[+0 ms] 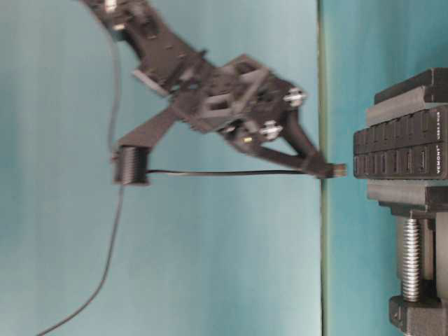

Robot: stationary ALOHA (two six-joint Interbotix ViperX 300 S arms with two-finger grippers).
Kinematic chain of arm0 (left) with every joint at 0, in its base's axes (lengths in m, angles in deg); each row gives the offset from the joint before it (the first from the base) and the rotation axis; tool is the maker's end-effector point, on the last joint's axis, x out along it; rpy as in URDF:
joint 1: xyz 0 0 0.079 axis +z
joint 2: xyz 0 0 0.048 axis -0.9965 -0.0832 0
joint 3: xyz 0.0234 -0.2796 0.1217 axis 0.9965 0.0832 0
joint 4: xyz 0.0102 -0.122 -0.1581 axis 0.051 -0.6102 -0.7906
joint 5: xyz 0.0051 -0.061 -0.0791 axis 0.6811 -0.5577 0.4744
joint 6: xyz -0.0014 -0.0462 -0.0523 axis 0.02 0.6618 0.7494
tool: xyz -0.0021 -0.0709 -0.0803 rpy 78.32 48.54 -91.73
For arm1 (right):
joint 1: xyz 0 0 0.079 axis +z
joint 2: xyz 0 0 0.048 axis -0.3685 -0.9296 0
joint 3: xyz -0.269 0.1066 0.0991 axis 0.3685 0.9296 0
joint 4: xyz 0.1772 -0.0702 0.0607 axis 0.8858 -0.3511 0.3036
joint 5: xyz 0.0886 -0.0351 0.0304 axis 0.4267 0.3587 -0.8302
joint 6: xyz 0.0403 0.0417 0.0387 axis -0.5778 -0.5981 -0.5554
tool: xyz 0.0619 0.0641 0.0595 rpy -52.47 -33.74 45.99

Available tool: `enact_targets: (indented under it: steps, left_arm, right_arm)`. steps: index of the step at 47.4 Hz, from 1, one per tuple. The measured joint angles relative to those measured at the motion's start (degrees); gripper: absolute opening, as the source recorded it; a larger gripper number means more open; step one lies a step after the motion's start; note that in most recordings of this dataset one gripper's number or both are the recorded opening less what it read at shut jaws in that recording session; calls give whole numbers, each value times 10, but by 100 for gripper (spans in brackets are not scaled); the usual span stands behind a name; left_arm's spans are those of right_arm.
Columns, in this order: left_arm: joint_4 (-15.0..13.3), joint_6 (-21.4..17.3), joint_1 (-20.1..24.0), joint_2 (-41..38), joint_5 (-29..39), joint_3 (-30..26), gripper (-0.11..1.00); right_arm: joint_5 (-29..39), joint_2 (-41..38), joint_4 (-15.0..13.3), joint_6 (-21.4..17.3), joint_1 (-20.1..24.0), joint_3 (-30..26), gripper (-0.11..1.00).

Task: Insert the USB into the center port of the fixed hub
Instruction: 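Lift the plug and carry it toward the hub's center port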

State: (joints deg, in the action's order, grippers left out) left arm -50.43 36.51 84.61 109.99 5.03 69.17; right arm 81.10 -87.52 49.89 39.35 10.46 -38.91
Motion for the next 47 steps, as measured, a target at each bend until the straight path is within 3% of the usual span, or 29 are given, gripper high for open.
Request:
enact_targets:
  steps: [47]
  left_arm:
    - [1, 1, 0, 0, 1, 1, 0]
  right_arm:
    - [53, 49, 18, -1, 31, -18, 9]
